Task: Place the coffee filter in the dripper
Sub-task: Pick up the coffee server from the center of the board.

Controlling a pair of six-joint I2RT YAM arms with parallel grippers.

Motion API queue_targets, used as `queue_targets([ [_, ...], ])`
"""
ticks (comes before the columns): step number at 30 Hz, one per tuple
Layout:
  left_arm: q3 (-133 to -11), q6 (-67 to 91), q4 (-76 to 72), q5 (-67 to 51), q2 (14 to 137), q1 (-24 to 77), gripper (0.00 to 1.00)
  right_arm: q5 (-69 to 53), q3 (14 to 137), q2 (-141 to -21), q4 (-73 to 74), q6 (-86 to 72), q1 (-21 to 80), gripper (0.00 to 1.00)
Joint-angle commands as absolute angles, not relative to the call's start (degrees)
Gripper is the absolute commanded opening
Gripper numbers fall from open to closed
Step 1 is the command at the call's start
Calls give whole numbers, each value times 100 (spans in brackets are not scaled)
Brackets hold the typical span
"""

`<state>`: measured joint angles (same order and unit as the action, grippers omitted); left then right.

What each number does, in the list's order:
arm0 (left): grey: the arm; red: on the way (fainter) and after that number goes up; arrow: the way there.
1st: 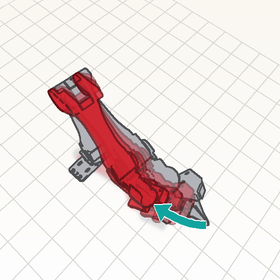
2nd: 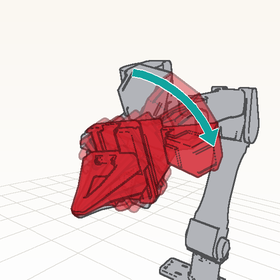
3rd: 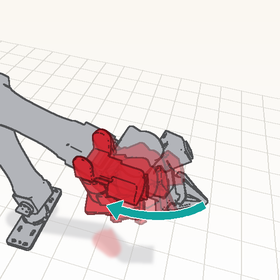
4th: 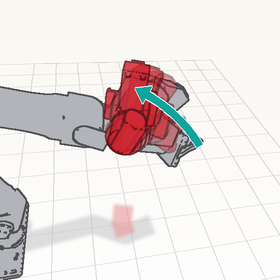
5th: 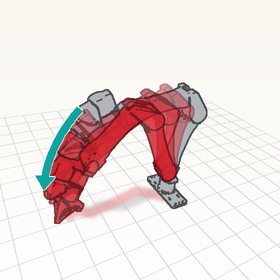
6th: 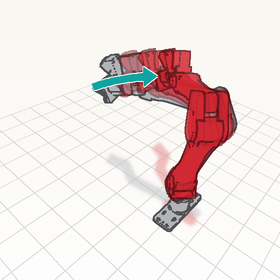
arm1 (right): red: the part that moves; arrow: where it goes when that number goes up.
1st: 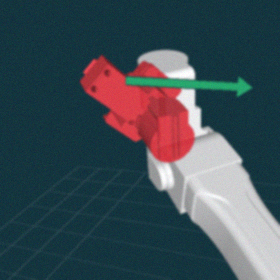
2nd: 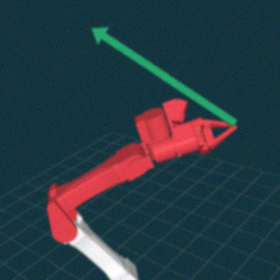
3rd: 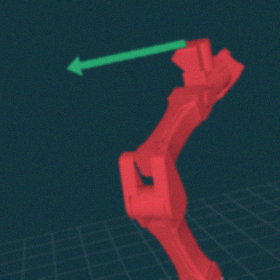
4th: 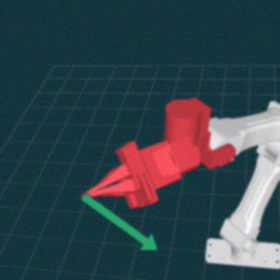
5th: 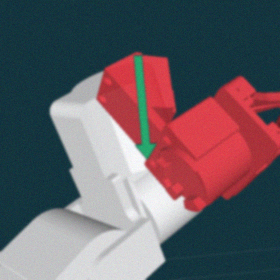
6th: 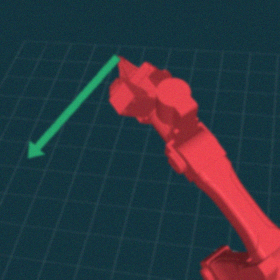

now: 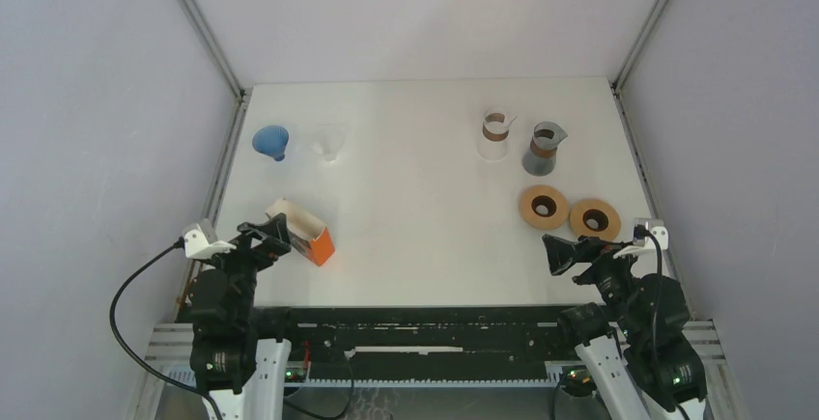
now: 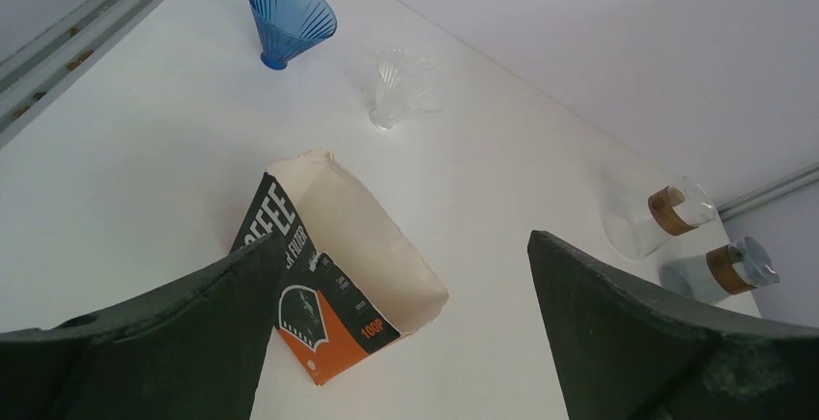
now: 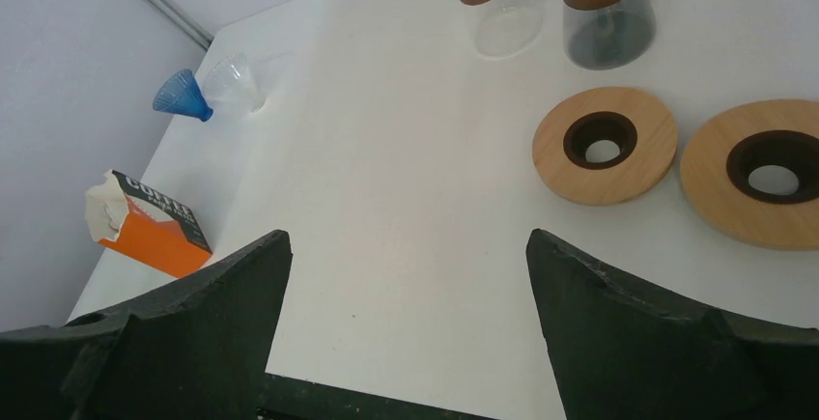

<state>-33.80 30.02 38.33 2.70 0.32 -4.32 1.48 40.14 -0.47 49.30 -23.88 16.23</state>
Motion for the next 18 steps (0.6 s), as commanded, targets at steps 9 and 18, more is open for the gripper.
queue_targets([
  [9,-3425,3034,3777,271,-571,-495,100,80,4270,-219,4749,-2367,1644,100],
  [18,-3587,2922,3915,57,-145,-492,100,8,4577,-905,4576,-2196,1648,100],
])
